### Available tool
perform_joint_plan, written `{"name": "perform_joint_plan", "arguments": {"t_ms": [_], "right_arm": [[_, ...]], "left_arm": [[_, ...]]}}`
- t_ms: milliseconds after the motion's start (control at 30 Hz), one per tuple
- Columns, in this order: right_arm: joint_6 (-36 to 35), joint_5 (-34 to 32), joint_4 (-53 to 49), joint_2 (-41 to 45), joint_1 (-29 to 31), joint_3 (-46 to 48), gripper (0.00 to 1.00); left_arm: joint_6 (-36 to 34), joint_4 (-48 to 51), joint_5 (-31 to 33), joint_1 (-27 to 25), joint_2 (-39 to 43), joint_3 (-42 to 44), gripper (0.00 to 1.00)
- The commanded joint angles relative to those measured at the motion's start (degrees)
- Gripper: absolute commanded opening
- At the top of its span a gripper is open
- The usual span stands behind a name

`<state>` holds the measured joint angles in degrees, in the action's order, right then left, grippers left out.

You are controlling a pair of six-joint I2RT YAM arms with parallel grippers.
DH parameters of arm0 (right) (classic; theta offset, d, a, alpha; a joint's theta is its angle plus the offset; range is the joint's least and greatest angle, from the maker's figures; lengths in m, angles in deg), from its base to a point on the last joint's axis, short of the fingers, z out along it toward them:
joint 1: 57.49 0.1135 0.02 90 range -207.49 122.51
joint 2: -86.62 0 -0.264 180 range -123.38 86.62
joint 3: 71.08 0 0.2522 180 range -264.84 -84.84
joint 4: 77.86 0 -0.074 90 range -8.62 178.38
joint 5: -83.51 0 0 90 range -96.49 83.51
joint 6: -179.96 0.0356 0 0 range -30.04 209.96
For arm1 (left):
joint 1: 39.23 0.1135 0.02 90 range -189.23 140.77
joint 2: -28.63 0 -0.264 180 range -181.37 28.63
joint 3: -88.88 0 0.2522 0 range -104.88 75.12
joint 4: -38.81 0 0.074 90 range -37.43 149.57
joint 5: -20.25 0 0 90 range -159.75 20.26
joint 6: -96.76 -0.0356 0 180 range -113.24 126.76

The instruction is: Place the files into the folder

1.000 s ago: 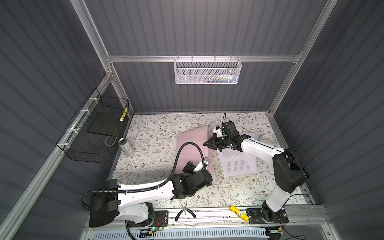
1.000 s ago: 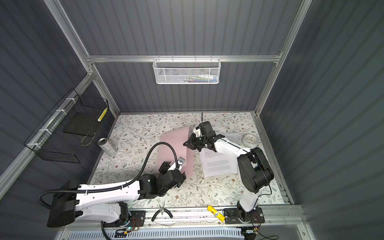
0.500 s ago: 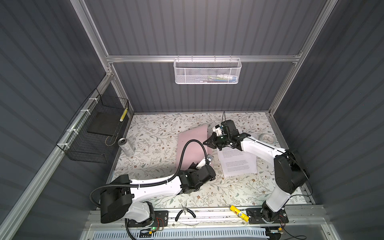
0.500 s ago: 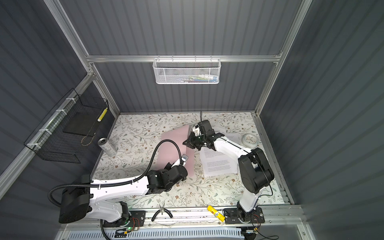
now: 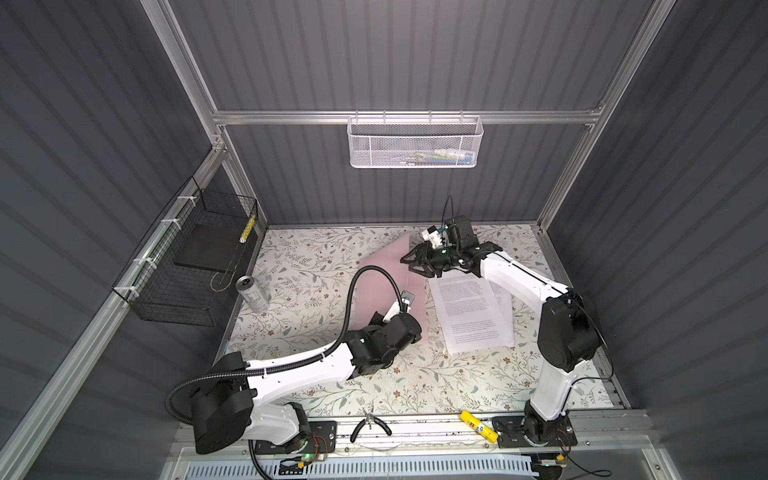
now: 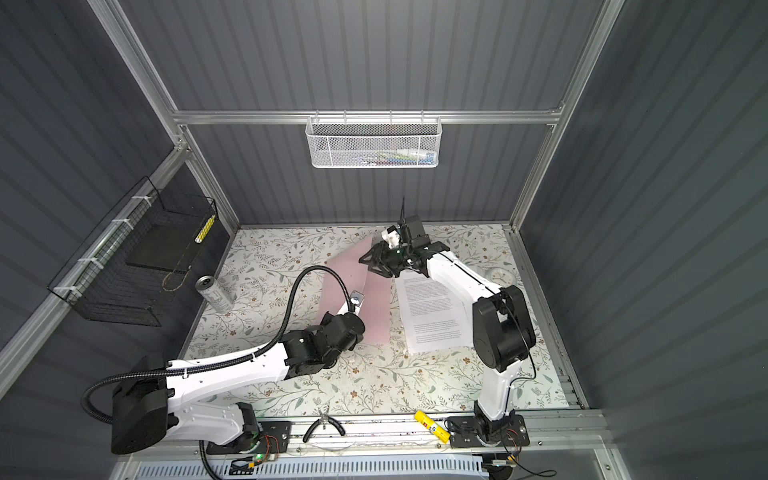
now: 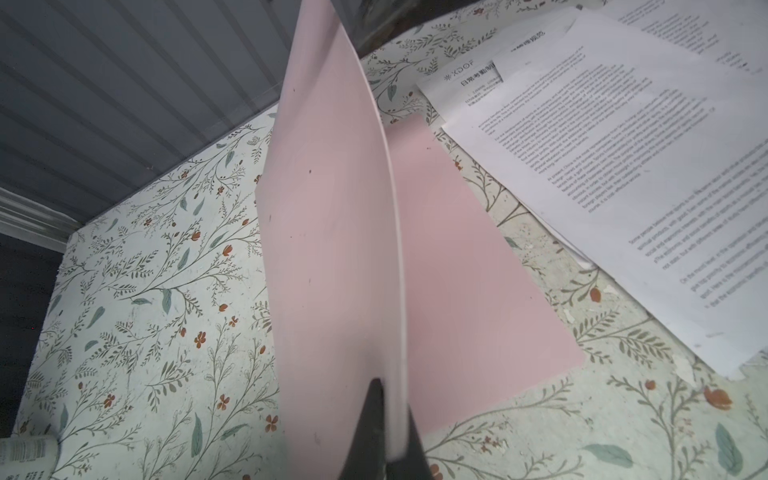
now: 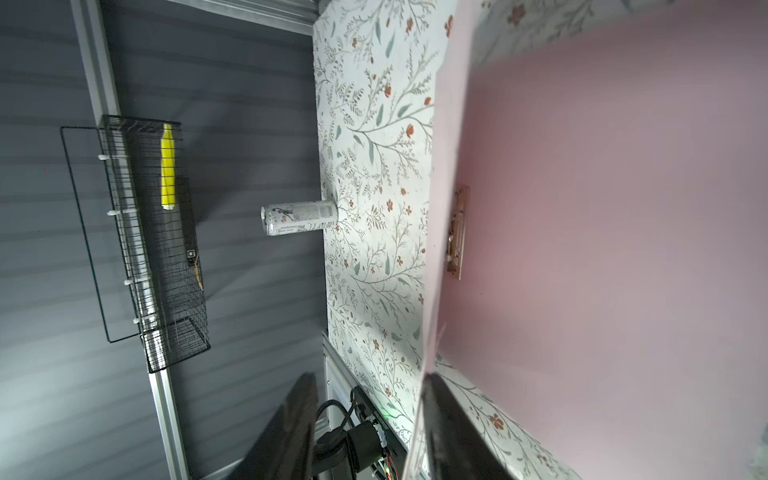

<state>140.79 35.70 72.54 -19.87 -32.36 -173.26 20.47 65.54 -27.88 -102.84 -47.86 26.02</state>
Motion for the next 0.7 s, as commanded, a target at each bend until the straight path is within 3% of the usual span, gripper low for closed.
{"name": "perform_joint_plan", "arguments": {"t_ms": [0,167,300,433,600,667], "right_arm": [[-0.16,3.24,-1.19,-0.65,-2.68,-5.35,0.53],[1.76,3.76,-0.10,-1.50,-6.12,-7.67,0.60],[3.56,2.84,3.53,0.42,-8.43,-3.38,0.59],[2.36,0.48,3.68,2.04,-9.74,1.57,0.50],[1.58,-0.95,3.97,0.70,-8.44,7.37,0.31],[1.46,-1.37,4.35,-0.34,-7.40,8.96,0.29]], "left_arm": [[3.21,0.19,-2.17,0.59,2.30,-0.01,0.00],[6.84,-0.34,-1.48,0.77,5.03,1.36,0.00],[9.42,-0.63,-1.44,0.95,6.10,1.61,0.00],[11.70,0.96,-0.29,0.95,5.39,0.98,0.00],[14.48,1.63,1.00,1.21,6.32,0.36,0.00],[15.84,2.55,1.29,1.38,6.98,-0.35,0.00]]}}
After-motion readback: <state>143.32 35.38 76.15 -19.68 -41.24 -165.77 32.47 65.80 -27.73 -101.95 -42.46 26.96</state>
